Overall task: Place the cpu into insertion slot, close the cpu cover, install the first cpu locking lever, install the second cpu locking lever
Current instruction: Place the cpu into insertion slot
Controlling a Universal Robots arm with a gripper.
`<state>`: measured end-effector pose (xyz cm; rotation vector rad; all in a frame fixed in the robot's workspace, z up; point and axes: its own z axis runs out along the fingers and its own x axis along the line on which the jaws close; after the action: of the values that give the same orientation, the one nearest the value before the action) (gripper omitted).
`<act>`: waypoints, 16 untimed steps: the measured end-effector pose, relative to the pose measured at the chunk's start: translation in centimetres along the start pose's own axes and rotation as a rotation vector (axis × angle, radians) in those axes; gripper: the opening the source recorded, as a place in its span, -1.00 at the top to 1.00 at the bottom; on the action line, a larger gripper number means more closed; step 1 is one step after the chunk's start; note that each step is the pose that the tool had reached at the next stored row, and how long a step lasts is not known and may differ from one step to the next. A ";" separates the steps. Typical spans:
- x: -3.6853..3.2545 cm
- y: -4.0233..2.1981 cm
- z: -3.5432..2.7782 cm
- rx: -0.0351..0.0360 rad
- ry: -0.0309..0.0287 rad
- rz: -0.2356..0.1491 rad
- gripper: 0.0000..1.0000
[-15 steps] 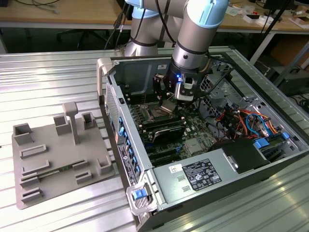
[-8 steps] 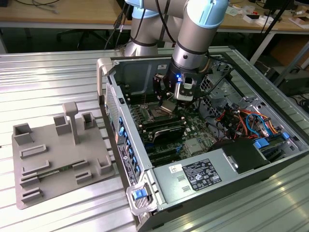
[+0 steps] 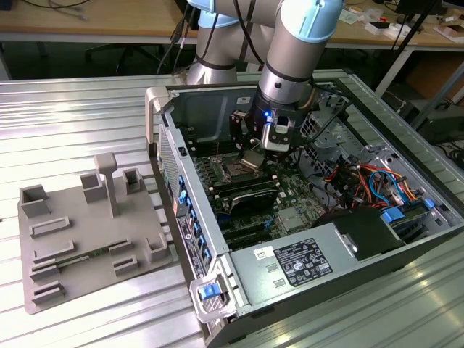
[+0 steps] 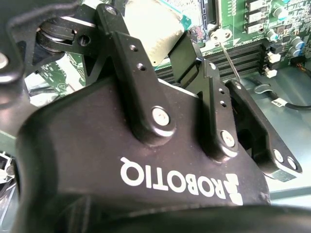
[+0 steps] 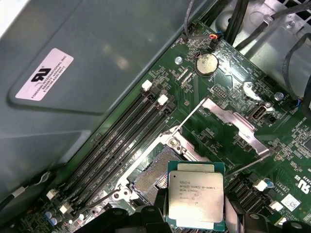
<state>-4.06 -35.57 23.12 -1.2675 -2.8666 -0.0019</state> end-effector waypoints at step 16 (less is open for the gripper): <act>0.00 0.00 0.03 -0.0002 0.0000 0.029 -0.09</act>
<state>-4.06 -35.57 23.09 -1.3089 -2.8481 -0.0021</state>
